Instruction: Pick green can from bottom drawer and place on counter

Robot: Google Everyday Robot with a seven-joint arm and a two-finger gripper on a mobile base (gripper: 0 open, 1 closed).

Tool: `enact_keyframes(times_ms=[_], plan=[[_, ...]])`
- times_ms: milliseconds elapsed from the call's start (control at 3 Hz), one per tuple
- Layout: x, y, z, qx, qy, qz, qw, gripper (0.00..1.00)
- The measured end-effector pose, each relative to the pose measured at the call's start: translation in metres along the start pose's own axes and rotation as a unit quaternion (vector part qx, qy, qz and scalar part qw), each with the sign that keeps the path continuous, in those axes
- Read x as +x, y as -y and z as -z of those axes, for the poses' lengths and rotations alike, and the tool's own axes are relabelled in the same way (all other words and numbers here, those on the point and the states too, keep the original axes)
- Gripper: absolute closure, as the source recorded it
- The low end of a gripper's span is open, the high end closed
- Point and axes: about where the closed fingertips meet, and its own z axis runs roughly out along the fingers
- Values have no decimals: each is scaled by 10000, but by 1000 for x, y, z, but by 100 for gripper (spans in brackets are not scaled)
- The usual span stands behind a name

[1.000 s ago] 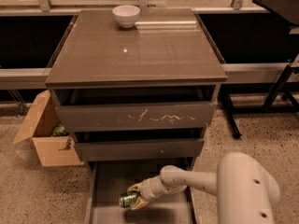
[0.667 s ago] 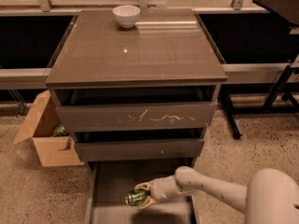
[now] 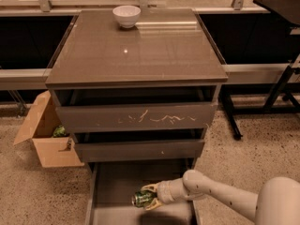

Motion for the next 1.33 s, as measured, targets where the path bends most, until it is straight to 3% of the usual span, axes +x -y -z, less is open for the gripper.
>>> enact_keyframes(times_ms=[333,667,1000,1333], plan=[[-5,2,6,44,75,34,10000,100],[-41,11,52,363,-27,268,9990,100],[-84,10,95,465,-178,533,9973,100],[-138,14,145,523,-538,942,9927,100]])
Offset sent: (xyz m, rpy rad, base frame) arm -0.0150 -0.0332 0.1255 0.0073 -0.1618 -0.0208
